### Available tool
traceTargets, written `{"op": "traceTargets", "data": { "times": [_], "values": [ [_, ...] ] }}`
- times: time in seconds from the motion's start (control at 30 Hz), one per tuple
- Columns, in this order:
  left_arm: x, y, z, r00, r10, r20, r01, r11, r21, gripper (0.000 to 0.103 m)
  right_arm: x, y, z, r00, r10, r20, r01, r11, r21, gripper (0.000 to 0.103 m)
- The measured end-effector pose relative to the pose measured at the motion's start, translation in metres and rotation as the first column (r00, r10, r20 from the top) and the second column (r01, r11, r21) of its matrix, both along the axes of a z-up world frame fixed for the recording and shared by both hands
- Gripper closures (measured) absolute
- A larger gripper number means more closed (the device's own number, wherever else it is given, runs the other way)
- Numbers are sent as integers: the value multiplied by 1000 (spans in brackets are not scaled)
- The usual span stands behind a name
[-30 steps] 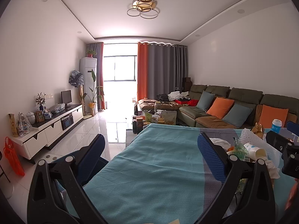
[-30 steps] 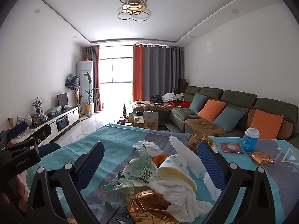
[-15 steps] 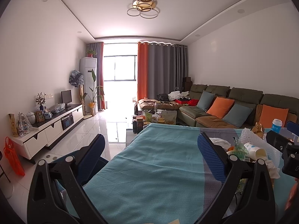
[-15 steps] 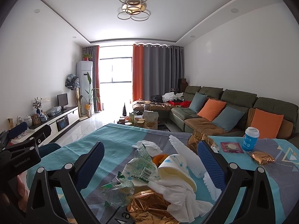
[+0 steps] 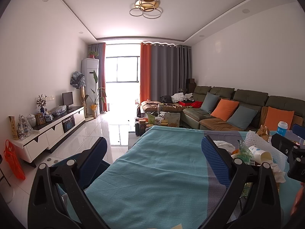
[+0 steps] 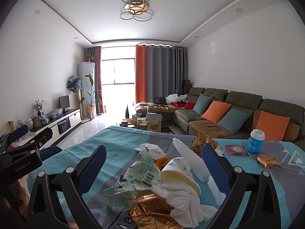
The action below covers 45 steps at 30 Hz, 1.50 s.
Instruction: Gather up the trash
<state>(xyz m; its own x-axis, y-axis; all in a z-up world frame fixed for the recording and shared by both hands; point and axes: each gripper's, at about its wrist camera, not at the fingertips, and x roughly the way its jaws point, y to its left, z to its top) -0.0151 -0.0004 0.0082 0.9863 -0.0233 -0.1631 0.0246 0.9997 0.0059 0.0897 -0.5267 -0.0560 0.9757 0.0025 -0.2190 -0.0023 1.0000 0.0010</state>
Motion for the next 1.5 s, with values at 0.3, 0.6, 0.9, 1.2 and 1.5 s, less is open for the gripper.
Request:
{"op": "traceTargets", "data": {
  "times": [0.3,0.6,0.9,1.2,1.5],
  "values": [
    [0,0,-1,1000,-1,-3,1,1000,0,6,1,0,0,1000,-1,-2,1,1000,0,7],
    [-1,1,-2,1000,-6,-8,6,1000,4,6,1,0,-3,1000,-1,-3,1,1000,5,7],
    [1,-1,-2,1000,-12,-16,12,1000,9,6,1,0,-4,1000,-1,-6,1,1000,7,7],
    [4,-5,-4,997,-61,-43,61,998,8,6,2,-4,-6,1000,-7,-13,7,1000,10,7],
    [11,-27,-14,940,-309,-146,308,951,-24,6,4,-27,-10,996,-37,-81,42,997,58,7]
  ]
}}
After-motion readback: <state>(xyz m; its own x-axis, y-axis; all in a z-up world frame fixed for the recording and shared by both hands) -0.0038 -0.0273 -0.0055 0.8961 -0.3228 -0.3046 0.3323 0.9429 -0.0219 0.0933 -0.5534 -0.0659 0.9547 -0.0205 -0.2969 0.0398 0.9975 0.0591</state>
